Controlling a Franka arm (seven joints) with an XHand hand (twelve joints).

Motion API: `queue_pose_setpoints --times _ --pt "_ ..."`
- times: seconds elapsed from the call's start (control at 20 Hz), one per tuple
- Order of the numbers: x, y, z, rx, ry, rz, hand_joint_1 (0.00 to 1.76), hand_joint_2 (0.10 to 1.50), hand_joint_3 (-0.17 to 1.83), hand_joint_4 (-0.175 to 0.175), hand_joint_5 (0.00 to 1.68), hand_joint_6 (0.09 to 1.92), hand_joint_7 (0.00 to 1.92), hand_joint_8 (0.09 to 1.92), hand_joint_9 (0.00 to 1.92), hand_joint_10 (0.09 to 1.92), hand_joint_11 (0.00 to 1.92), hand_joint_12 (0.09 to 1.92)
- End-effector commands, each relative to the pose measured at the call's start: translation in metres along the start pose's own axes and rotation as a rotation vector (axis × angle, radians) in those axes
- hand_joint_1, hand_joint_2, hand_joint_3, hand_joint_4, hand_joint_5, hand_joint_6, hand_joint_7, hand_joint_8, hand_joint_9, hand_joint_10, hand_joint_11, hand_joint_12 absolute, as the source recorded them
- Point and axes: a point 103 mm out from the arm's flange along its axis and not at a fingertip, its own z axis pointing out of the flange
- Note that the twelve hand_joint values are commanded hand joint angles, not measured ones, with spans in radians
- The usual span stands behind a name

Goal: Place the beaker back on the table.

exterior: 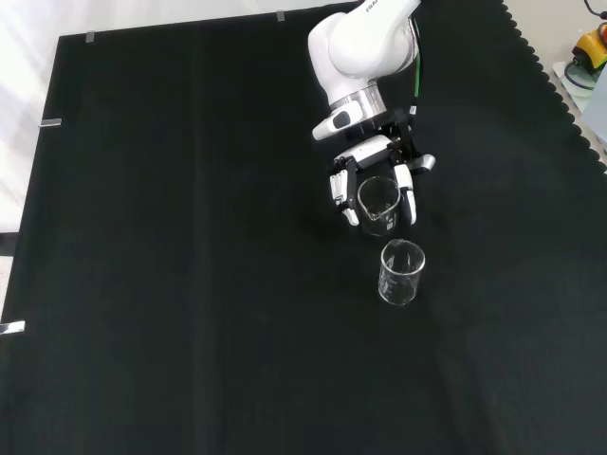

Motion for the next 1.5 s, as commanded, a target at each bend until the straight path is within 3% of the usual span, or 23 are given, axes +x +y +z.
queue_pose_setpoints --times 0.05,0.85,1.5 --pt "-0.004 0.0 0.003 -0.004 0.002 -0.001 1.33 0.56 0.74 -0.175 1.41 0.42 1.48 0.35 1.66 0.22 1.26 0.66" --pt "-0.015 -0.002 0.008 -0.042 0.051 -0.007 1.33 0.55 0.74 -0.175 1.42 0.4 1.49 0.33 1.66 0.19 1.25 0.66" --pt "-0.023 -0.002 0.014 -0.035 0.017 -0.005 1.33 0.55 0.74 -0.175 1.42 0.39 1.5 0.32 1.66 0.18 1.25 0.66"
